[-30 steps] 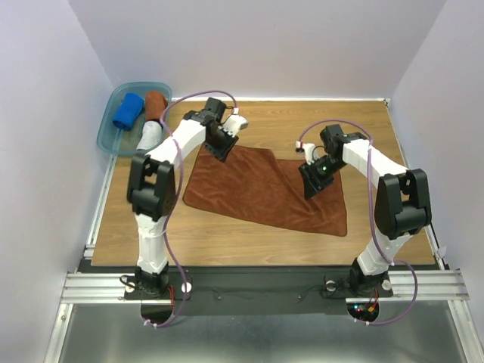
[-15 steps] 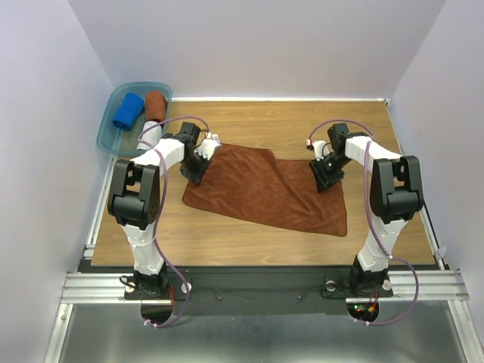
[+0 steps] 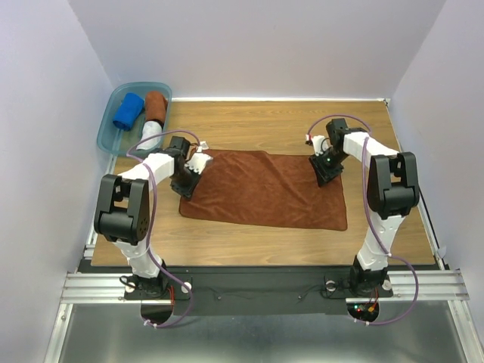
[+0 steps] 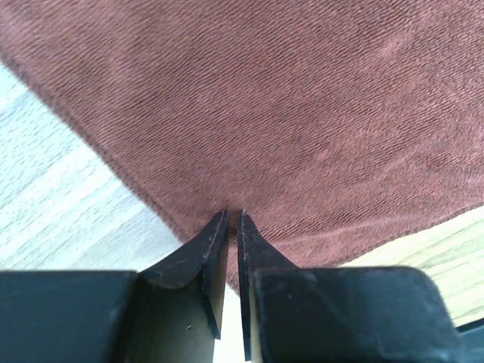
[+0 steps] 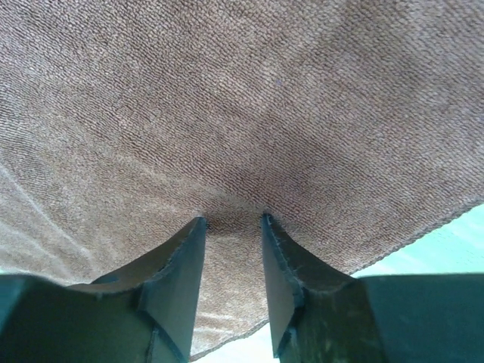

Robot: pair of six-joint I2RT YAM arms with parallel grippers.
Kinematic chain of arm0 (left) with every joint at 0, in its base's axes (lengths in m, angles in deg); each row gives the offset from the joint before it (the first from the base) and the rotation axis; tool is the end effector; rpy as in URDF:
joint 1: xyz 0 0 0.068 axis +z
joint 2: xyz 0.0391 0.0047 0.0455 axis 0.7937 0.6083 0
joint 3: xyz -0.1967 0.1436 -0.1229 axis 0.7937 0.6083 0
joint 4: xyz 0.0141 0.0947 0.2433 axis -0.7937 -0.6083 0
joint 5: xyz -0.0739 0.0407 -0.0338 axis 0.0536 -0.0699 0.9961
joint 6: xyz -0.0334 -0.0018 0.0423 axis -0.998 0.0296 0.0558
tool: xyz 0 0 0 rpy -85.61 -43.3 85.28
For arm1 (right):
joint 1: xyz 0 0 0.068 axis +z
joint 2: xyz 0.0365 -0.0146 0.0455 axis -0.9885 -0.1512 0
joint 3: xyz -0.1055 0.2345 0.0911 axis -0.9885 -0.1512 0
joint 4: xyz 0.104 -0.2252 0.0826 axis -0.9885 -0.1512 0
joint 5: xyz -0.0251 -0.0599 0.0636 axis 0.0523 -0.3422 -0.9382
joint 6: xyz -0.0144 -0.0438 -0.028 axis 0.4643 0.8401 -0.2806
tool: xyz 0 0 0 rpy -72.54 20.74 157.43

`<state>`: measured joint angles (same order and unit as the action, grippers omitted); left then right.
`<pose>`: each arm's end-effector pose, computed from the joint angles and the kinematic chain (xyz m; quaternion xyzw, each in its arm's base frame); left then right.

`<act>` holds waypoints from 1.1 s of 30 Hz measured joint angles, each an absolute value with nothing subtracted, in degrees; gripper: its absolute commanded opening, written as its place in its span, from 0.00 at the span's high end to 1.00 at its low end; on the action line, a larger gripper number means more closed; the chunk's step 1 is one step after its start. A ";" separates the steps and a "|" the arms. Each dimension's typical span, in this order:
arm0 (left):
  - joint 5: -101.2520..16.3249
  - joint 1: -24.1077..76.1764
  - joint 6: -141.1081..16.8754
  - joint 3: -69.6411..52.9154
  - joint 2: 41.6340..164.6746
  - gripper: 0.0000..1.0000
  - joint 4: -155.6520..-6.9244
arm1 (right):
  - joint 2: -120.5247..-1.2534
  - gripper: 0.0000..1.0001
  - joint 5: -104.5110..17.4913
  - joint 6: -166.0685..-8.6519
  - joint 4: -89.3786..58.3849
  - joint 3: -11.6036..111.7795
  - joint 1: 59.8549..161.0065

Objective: Roll the towels
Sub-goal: Flatten the towel

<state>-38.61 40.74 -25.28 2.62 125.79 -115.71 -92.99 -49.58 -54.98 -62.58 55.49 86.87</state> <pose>0.3193 -0.0743 0.1742 0.3288 0.9213 -0.0819 0.1907 0.3798 0.0454 0.1697 -0.2756 0.9498 0.1018 0.1074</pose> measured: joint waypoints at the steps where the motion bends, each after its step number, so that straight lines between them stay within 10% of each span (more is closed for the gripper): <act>1: -38.58 41.09 -25.24 2.40 125.68 0.71 -116.08 | -92.71 0.55 -49.61 -54.74 -62.36 55.14 86.87; 4: -38.32 41.97 -24.84 0.21 125.74 0.59 -117.70 | -91.01 0.50 -49.80 -54.35 -62.19 53.26 86.82; 8: -34.85 43.78 -23.25 -9.18 125.94 0.01 -120.21 | -88.80 0.36 -50.98 -54.28 -63.15 52.54 86.04; 14: -29.27 45.99 -23.27 -20.62 122.90 0.01 -115.90 | -88.47 0.29 -55.55 -55.77 -63.85 66.09 82.08; 22: -24.18 50.23 -30.72 -21.23 115.49 0.05 -94.42 | -92.14 0.46 -56.23 -57.89 -62.41 78.74 75.89; 33: -21.86 50.77 -24.49 -37.03 134.14 0.21 -104.54 | -105.47 0.55 -55.88 -56.86 -63.68 79.73 72.42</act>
